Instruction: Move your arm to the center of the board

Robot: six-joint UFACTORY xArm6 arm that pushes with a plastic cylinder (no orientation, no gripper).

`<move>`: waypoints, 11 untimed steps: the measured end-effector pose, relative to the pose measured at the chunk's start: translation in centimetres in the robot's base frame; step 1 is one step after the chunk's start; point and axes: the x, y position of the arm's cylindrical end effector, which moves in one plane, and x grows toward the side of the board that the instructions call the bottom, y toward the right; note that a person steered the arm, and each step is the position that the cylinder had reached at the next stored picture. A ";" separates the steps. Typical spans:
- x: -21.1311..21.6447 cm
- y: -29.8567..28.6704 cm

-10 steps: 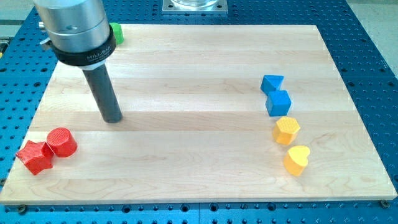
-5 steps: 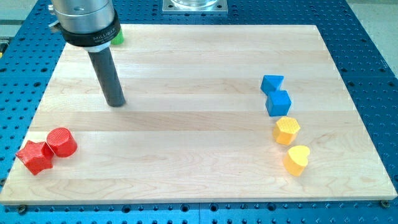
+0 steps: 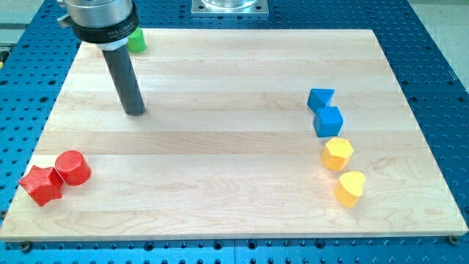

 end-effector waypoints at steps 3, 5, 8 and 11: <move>-3.4 14.5; -3.7 15.1; -3.7 15.2; -3.8 16.8</move>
